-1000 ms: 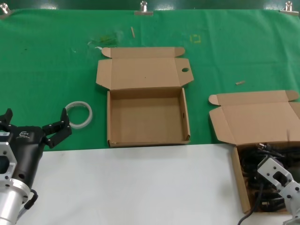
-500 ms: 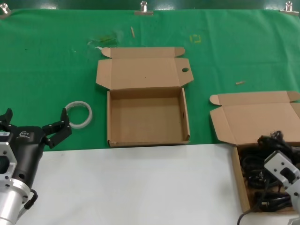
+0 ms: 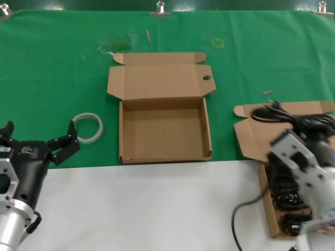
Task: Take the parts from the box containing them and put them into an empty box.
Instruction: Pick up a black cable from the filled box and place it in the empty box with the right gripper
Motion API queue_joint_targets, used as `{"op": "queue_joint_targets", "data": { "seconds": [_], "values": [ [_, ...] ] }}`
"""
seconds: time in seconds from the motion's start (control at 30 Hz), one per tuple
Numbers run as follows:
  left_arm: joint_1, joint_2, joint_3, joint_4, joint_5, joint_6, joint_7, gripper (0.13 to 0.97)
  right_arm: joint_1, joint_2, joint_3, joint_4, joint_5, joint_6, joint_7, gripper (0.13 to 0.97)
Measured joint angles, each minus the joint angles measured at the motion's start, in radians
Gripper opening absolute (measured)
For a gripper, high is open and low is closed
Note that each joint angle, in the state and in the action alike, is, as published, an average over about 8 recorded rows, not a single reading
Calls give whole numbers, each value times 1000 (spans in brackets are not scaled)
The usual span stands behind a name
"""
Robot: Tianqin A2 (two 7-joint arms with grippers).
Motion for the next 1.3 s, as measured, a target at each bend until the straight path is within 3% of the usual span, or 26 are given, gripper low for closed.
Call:
{"op": "queue_joint_targets", "data": {
  "seconds": [0.7, 0.93, 1.3],
  "values": [
    [0, 0, 0, 0, 0, 0, 0, 965, 321, 2, -494, -309, 0, -211, 401, 142],
    [0, 0, 0, 0, 0, 0, 0, 965, 331, 3, -539, -377, 0, -234, 431, 141],
    [0, 0, 0, 0, 0, 0, 0, 965, 323, 5, -516, -422, 0, -252, 437, 141]
  ]
}}
